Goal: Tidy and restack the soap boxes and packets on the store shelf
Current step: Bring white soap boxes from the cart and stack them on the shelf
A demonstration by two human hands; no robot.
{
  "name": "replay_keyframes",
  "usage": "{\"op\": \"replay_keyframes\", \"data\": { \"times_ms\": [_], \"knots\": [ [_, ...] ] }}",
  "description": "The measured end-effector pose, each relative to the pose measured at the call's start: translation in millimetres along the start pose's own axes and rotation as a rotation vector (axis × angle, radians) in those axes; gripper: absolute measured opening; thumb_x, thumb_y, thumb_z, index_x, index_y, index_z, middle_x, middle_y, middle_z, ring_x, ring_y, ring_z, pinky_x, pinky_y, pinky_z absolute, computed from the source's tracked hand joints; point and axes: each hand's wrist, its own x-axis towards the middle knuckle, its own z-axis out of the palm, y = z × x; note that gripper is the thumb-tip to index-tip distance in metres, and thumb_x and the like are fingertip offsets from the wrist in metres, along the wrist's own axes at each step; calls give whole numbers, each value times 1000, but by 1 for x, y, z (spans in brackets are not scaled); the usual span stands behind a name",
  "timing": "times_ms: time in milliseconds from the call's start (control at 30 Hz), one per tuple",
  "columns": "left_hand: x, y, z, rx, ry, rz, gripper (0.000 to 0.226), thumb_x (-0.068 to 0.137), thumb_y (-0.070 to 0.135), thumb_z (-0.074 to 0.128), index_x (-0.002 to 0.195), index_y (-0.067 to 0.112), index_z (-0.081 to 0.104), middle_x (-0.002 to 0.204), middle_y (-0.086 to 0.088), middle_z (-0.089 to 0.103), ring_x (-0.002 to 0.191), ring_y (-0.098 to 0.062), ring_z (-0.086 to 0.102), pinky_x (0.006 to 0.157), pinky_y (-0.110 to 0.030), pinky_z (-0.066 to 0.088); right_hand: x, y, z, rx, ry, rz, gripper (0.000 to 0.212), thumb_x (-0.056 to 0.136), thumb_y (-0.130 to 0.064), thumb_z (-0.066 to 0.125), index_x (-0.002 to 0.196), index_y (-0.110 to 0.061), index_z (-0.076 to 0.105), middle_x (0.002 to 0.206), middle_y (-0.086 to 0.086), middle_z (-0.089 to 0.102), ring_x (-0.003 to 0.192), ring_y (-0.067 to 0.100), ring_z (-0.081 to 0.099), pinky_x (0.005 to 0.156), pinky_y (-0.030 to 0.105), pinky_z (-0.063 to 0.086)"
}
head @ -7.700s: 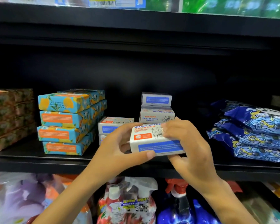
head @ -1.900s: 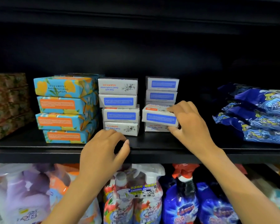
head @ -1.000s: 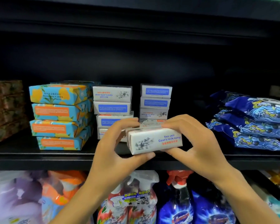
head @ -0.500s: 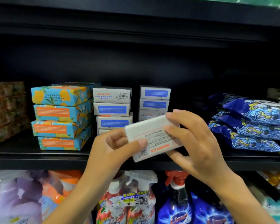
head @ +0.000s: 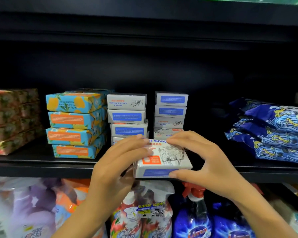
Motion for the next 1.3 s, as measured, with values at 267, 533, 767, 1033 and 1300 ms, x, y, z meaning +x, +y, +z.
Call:
{"op": "replay_keyframes", "data": {
  "times_ms": [267,533,767,1033,1300],
  "knots": [
    [-32,-25,-28,401,-67,-480,25,78,30,68,98,14,69,93,5,68,88,-17,63,72,-26,43,17,10,44,-155,91,43,58,67,-24,82,119,-11,61,114,-18,49,112,1,41,95,4,27],
    [-42,-36,-40,415,-12,-441,32,82,36,49,81,13,72,82,6,69,80,-4,55,72,-22,43,37,14,76,-293,33,34,43,81,-35,69,118,-16,63,116,-9,52,112,0,34,94,12,32],
    [-42,-34,-39,442,18,-412,34,83,33,49,78,8,72,80,2,69,81,-8,54,71,-23,43,45,5,89,-508,66,-9,39,81,-33,70,115,-13,66,106,2,59,105,20,51,65,26,41],
    [-38,-33,-34,519,-24,-378,32,84,30,50,76,7,71,78,-1,68,73,-22,63,70,-28,42,60,12,96,-543,32,51,44,88,-45,55,127,-23,55,118,-9,49,112,9,37,71,20,33],
    [-19,-23,-5,432,-201,-284,29,85,30,51,77,10,70,76,0,66,73,-22,61,69,-29,44,62,21,71,-423,100,99,41,84,-44,62,118,-21,63,115,-6,58,106,10,50,79,22,38]
  ]
}}
